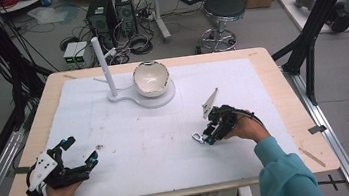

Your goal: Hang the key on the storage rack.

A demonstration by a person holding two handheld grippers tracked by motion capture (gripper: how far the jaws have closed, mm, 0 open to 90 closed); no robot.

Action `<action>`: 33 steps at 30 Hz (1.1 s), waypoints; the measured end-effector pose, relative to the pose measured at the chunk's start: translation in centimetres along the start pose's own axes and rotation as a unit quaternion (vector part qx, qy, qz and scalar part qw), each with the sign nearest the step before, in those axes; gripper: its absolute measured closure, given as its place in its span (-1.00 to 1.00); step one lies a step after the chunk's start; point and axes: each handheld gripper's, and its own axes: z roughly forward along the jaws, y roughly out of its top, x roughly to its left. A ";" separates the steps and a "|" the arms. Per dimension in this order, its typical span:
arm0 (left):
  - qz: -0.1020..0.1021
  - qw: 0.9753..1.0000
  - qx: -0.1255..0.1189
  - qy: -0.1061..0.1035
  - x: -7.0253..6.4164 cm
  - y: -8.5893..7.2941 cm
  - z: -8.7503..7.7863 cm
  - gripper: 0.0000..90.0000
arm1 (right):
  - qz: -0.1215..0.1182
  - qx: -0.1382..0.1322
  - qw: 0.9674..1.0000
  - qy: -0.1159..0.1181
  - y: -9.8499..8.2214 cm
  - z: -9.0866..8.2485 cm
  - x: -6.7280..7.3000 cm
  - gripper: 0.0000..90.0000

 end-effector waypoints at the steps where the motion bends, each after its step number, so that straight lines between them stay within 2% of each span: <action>1: 0.000 1.000 0.000 0.000 0.0 0.0 0.0 -0.88 | -0.002 0.001 1.000 0.002 0.0 0.0 -0.1 0.46; 2: 0.000 1.000 0.000 0.000 0.0 0.0 0.0 -0.88 | -0.003 -0.003 1.000 0.003 -0.1 -0.1 -0.1 0.53; 9: 0.001 1.000 0.000 0.000 0.0 0.0 0.0 -0.88 | -0.009 -0.004 1.000 0.004 0.0 -0.1 0.0 0.70; 18: 0.000 1.000 0.000 -0.001 0.0 0.0 0.0 -0.88 | -0.006 -0.006 1.000 0.005 0.0 -0.2 0.1 0.79; 19: 0.001 1.000 0.000 0.000 0.0 0.0 0.0 -0.88 | 0.001 0.000 1.000 0.006 0.0 -0.3 0.2 0.80; 20: 0.001 1.000 0.000 0.000 0.0 0.0 0.0 -0.88 | -0.006 -0.005 1.000 0.005 0.0 -0.2 0.1 0.81; 33: 0.000 1.000 0.000 -0.001 0.0 0.0 0.0 -0.88 | -0.009 -0.004 1.000 0.002 0.1 -0.2 0.3 0.94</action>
